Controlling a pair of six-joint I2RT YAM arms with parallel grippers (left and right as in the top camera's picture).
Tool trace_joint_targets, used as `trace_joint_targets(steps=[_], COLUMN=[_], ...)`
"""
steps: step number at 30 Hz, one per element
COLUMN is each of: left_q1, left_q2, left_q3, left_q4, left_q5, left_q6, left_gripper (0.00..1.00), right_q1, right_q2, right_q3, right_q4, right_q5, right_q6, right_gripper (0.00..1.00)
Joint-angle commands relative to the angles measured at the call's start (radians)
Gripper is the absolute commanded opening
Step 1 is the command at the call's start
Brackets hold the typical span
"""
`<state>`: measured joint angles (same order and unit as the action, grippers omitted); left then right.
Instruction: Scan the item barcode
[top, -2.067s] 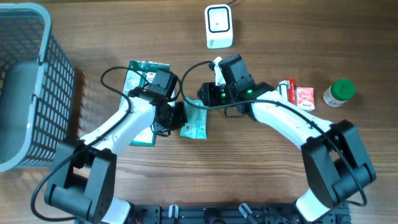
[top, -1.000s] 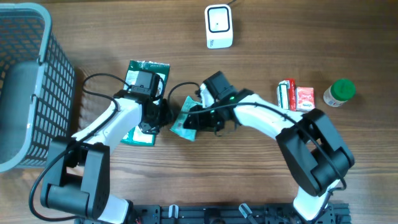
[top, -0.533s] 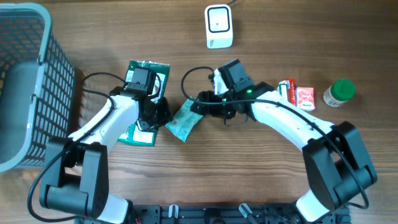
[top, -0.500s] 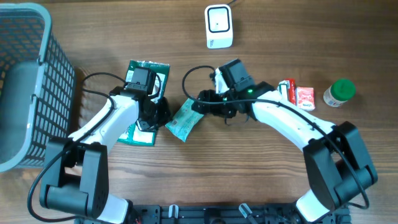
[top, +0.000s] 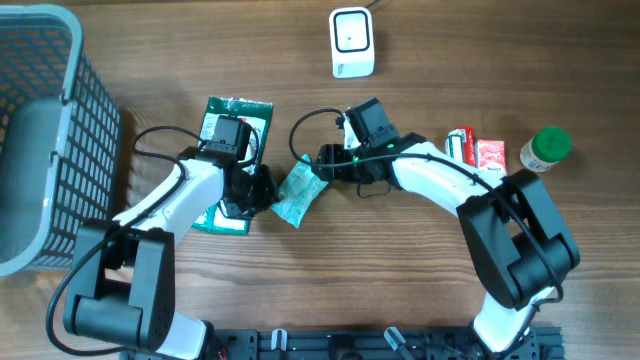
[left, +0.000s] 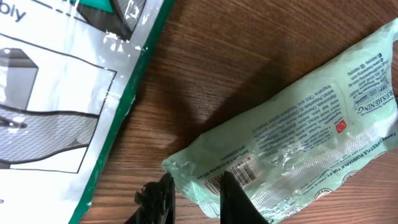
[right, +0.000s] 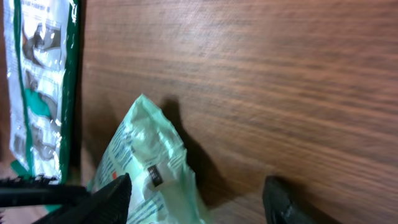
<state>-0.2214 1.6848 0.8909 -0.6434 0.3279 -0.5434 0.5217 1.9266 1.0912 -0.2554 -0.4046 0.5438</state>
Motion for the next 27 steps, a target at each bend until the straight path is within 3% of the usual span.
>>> trace_joint_targets(steps=[1,4,7,16,21,25,27], left_q1=[0.001,0.001,0.001,0.001,0.001,0.001,0.011], left_q2=[-0.001,0.000,0.000,0.000,0.000,-0.004,-0.039], left_q3=[-0.018,-0.053,-0.074,-0.074,-0.074,-0.069,-0.037], left_q4=[0.008,0.045,0.079,0.103,0.103,0.102,0.076], left_q5=[-0.004,-0.014,-0.014,-0.014,-0.014,-0.014,-0.014], left_q6=[0.011,0.011,0.011,0.011,0.012,0.012,0.017], left_gripper=[0.17,0.17,0.17,0.17,0.14,0.14,0.11], right_q1=[0.004,0.005,0.004,0.003,-0.006,-0.027,-0.056], right_q2=[0.059,0.066,0.066,0.080,0.080,0.080,0.072], right_q3=[0.010,0.010,0.010,-0.022,-0.022,-0.022,-0.022], right_q4=[0.000,0.002,0.008,0.111,0.121,0.121,0.121], right_q5=[-0.068,-0.107,-0.120,-0.262,-0.320,-0.347,-0.413], right_q6=[-0.019,-0.019,-0.018,-0.023,-0.097,-0.113,-0.217], right_gripper=[0.63,0.55,0.54,0.37,0.35,0.21,0.20])
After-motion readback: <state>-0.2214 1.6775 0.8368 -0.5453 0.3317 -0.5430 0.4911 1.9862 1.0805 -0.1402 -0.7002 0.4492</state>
